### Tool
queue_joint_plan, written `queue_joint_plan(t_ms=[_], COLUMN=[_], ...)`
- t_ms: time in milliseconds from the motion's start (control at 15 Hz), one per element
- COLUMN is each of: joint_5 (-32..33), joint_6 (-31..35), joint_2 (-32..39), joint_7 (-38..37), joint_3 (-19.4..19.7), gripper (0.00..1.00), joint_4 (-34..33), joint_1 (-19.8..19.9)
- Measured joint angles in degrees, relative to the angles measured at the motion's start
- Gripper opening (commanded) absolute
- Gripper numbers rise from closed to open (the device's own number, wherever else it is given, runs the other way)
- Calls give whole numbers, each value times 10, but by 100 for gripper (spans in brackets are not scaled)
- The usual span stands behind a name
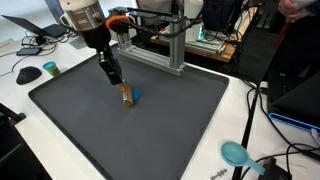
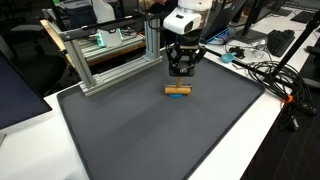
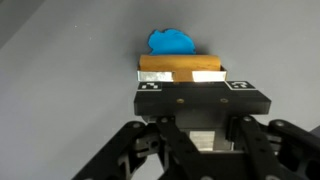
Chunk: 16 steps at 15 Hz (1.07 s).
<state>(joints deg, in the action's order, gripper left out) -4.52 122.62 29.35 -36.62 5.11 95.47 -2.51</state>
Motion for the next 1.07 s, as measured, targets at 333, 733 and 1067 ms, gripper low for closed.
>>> queue_joint_plan(t_ms=[333, 733, 1067], joint_5=[-2, -2, -2], joint_6=[4, 13, 52], joint_2=[1, 3, 18], joint_7=[2, 9, 56], joint_3=[0, 1, 4], gripper=[22, 22, 22], joint_4=[-1, -4, -13], joint_1=[3, 8, 21])
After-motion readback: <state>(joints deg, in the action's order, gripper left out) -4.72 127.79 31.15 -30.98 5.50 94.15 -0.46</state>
